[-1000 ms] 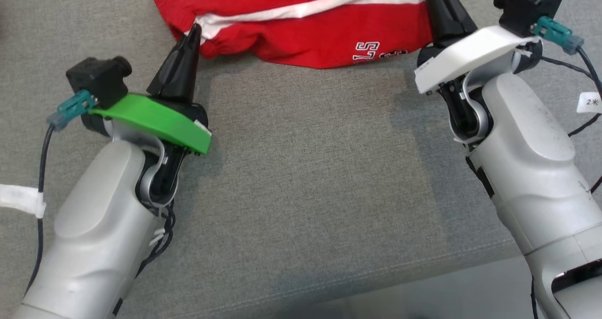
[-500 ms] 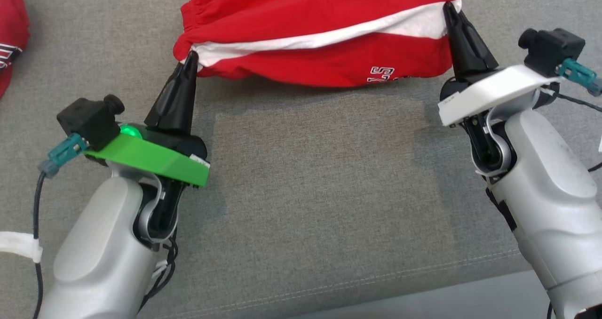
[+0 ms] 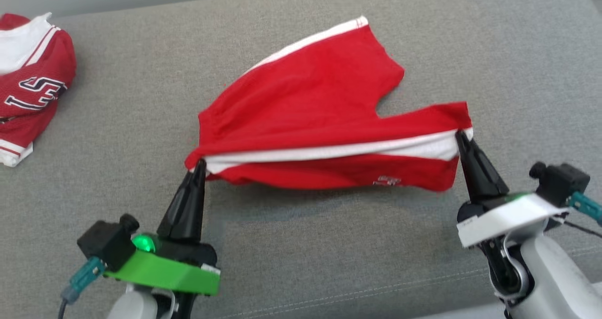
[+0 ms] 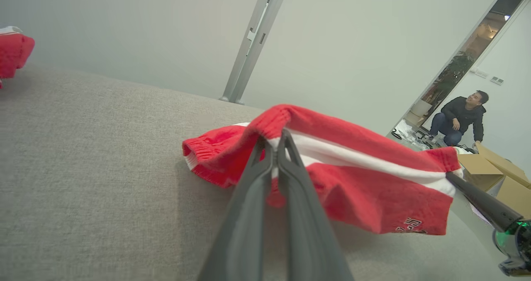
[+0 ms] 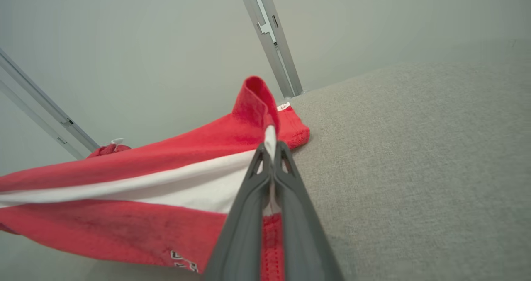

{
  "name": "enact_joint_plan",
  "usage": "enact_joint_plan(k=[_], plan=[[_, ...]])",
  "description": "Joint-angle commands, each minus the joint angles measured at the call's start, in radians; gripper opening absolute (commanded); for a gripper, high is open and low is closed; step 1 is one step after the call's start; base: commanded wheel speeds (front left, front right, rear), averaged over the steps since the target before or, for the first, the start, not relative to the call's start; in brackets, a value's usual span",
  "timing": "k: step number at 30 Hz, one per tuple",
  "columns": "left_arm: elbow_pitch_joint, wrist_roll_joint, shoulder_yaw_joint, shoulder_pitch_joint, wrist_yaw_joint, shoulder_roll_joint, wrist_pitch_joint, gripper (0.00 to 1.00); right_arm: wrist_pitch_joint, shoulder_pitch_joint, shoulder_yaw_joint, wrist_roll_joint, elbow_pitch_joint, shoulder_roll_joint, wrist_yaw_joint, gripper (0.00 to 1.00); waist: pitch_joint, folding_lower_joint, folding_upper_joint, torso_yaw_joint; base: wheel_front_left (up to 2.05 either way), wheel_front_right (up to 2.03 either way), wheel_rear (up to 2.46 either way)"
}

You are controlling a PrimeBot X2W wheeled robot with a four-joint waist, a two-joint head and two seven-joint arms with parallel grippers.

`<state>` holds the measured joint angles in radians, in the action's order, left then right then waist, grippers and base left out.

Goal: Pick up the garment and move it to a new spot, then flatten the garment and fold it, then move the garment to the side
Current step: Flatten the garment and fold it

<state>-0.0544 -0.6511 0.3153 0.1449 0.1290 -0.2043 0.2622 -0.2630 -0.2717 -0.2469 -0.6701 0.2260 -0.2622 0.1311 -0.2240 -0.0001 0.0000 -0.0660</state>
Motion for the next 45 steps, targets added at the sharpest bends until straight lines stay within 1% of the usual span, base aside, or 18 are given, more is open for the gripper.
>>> enact_joint_plan(k=[1,3,7,8,11,14,16,18,22,26,31,36,41,45], plan=[[0.029,0.018,-0.018,-0.058,0.002,0.004,0.002,0.0,-0.004,0.054,0.002,-0.011,-0.029,-0.009,-0.001,0.0,0.061,0.0001,0.0,-0.014,0.0,0.0,0.0],[0.072,0.025,-0.028,-0.13,-0.002,0.018,0.002,0.0,-0.004,0.116,0.001,-0.026,-0.07,-0.022,-0.001,0.0,0.074,0.0001,0.0,-0.02,0.0,0.0,0.0],[0.152,0.031,-0.047,-0.245,-0.019,0.014,0.002,0.0,0.009,0.215,0.004,-0.041,-0.158,-0.055,-0.001,0.0,0.079,0.0001,0.0,-0.033,0.0,0.0,0.0],[0.152,0.031,-0.047,-0.245,-0.019,0.014,0.002,0.0,0.009,0.215,0.004,-0.041,-0.158,-0.055,-0.001,0.0,0.079,0.0001,0.0,-0.033,0.0,0.0,0.0],[0.194,0.018,-0.045,-0.305,-0.026,0.01,0.001,0.0,0.042,0.261,0.012,-0.032,-0.214,-0.072,-0.001,0.0,0.081,0.0001,0.0,-0.038,0.0,0.0,0.0],[0.212,-0.005,-0.042,-0.327,-0.033,0.021,-0.01,0.0,0.071,0.276,0.025,-0.032,-0.251,-0.071,-0.001,0.0,0.082,0.0001,0.0,-0.035,0.0,0.0,0.0],[0.2,0.0,-0.036,-0.312,-0.036,0.022,-0.022,0.0,0.094,0.263,0.031,-0.016,-0.247,-0.069,-0.001,0.0,0.083,0.0001,0.0,-0.027,0.0,0.0,0.0],[0.178,-0.01,-0.028,-0.277,-0.037,0.035,-0.034,0.0,0.116,0.233,0.033,-0.018,-0.228,-0.058,-0.001,0.0,0.08,0.0001,0.0,-0.016,0.0,0.0,0.0],[0.102,-0.039,-0.013,-0.197,-0.039,0.064,-0.081,0.0,0.163,0.151,0.039,-0.012,-0.154,-0.051,-0.001,0.0,0.07,0.0001,0.0,0.013,0.0,0.0,0.0],[-0.011,-0.065,0.0,-0.077,-0.033,0.088,-0.125,0.0,0.208,0.033,0.036,-0.016,-0.043,-0.046,-0.001,0.0,0.051,0.0001,0.0,0.046,0.0,0.0,0.0],[-0.16,-0.086,0.02,0.066,-0.033,0.113,-0.178,0.0,0.242,-0.134,0.007,-0.029,0.108,-0.053,-0.001,0.0,0.015,0.0001,0.0,0.086,0.0,0.0,0.0],[-0.301,-0.112,0.035,0.187,-0.043,0.132,-0.221,0.0,0.262,-0.294,-0.036,-0.045,0.266,-0.055,-0.001,0.0,-0.023,0.0001,0.0,0.124,0.0,0.0,0.0],[-0.403,-0.131,0.054,0.277,-0.044,0.144,-0.213,0.0,0.263,-0.428,-0.087,-0.064,0.415,-0.058,-0.001,0.0,-0.063,0.0001,0.0,0.156,0.0,0.0,0.0],[-0.46,-0.15,0.072,0.331,-0.042,0.149,-0.2,0.0,0.254,-0.513,-0.128,-0.088,0.509,-0.063,-0.001,0.0,-0.095,0.0001,0.0,0.182,0.0,0.0,0.0]])
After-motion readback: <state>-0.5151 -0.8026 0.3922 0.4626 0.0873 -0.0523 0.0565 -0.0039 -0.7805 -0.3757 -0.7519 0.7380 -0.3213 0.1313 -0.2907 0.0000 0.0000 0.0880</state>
